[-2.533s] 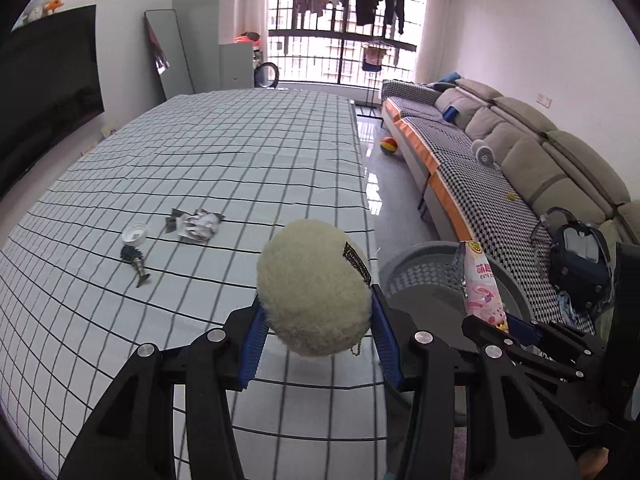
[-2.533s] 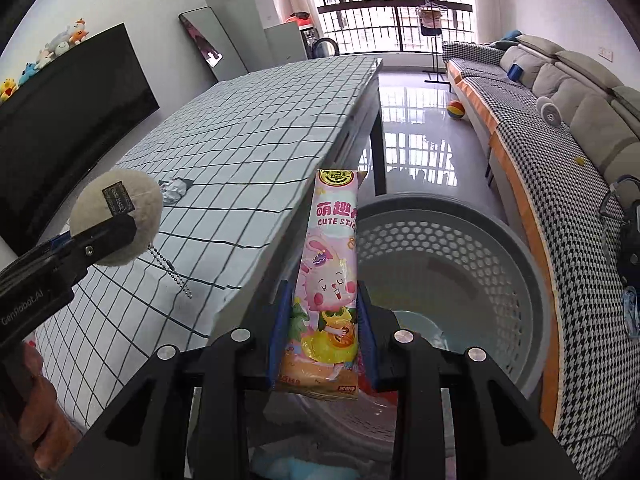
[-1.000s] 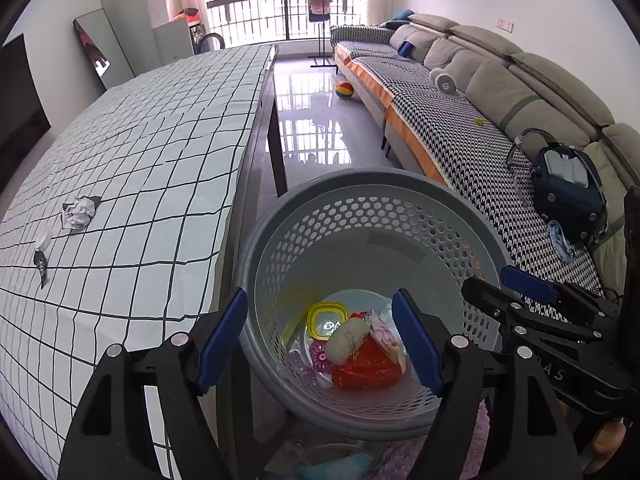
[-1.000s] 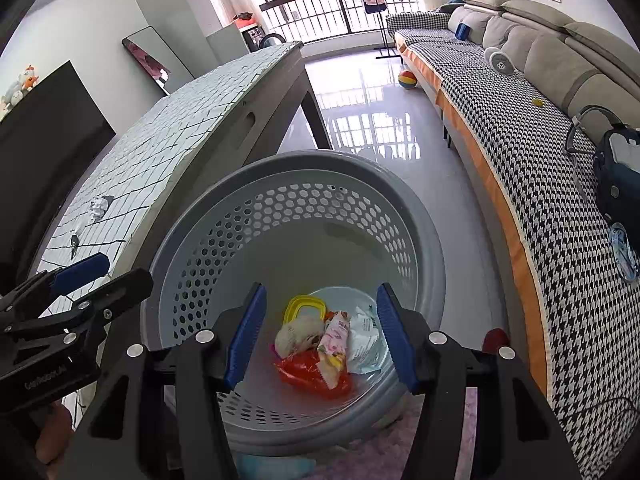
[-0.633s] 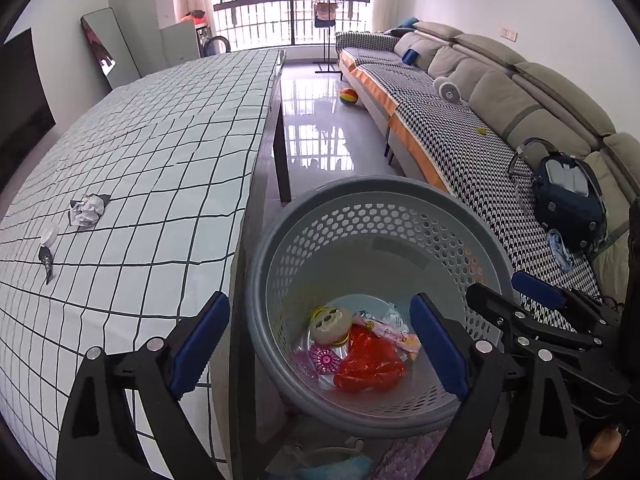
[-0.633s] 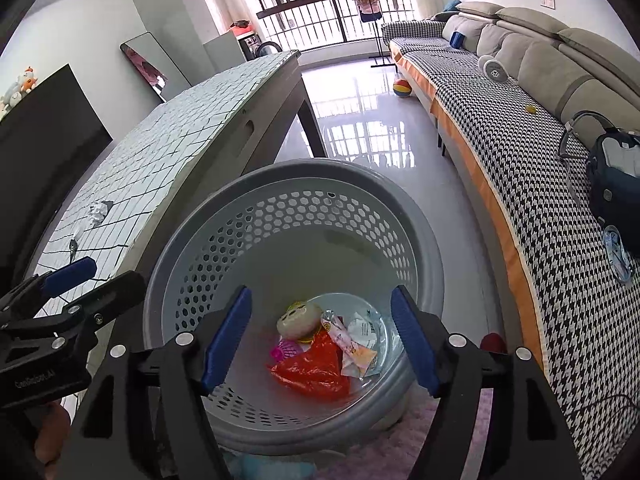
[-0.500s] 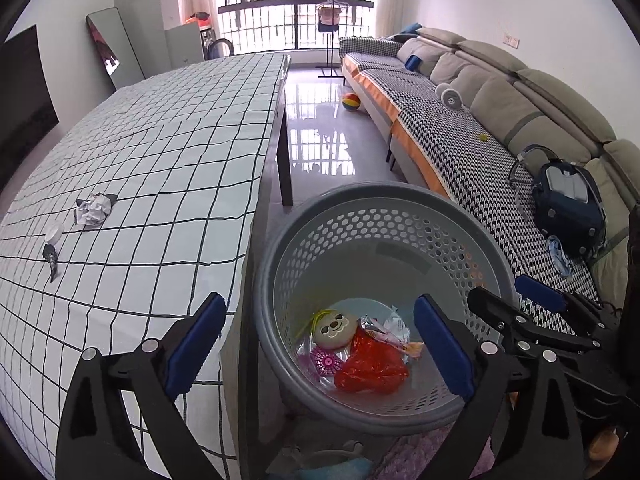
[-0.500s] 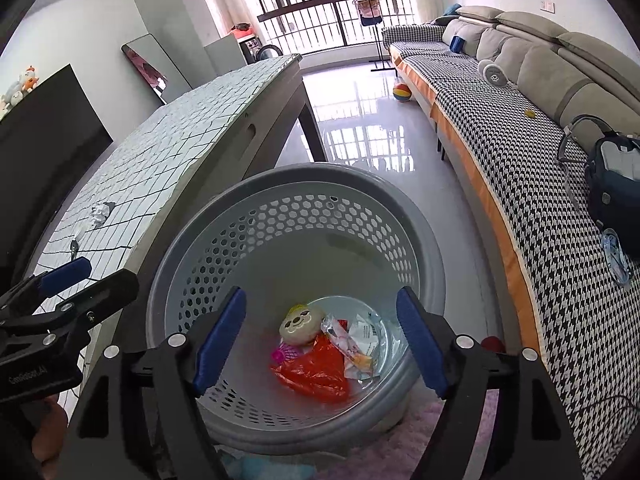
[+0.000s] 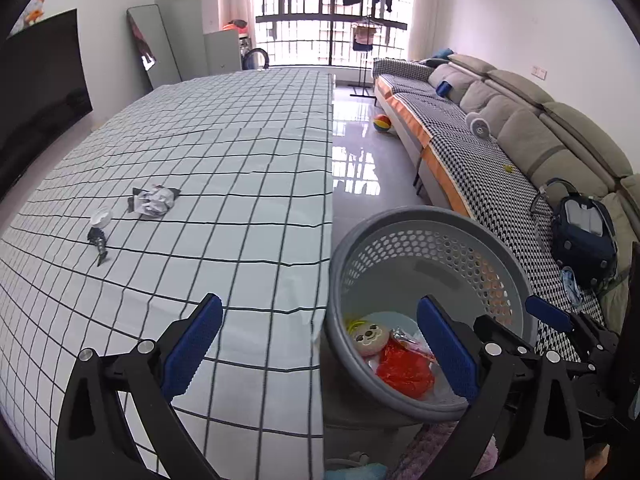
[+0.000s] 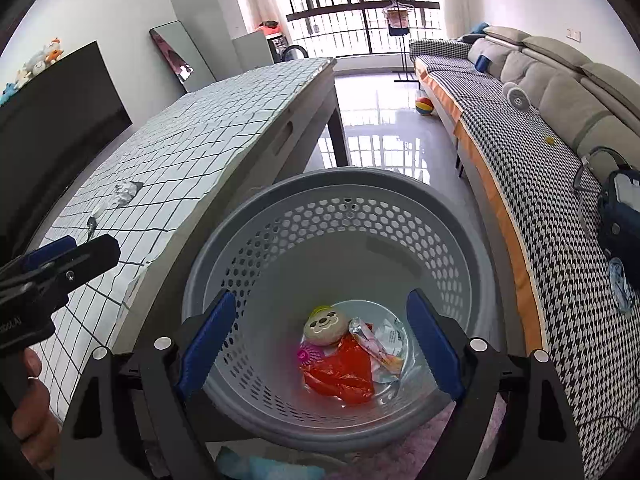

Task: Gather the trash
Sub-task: 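Move both tools back over the table toward the crumpled white paper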

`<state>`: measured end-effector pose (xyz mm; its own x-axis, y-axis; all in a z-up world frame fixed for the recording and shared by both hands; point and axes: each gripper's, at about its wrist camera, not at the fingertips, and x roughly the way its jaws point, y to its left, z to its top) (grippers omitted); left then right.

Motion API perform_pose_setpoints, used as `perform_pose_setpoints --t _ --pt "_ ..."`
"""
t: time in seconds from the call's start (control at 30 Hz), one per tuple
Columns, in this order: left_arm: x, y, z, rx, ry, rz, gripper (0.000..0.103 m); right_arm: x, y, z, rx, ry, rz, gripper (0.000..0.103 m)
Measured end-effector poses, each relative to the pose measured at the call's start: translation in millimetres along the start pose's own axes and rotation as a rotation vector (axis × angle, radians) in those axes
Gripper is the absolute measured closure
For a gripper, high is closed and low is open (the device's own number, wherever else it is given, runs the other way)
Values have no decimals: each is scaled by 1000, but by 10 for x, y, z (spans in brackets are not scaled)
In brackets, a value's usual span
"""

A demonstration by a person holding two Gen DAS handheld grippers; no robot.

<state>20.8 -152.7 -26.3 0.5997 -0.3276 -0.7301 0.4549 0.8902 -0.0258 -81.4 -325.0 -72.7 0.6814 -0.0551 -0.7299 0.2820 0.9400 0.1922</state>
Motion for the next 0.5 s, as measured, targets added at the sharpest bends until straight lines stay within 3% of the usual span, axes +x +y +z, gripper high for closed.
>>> perform_pose_setpoints --t 0.5 --pt "-235 1025 -71 -145 -52 201 7 239 668 396 -132 18 53 19"
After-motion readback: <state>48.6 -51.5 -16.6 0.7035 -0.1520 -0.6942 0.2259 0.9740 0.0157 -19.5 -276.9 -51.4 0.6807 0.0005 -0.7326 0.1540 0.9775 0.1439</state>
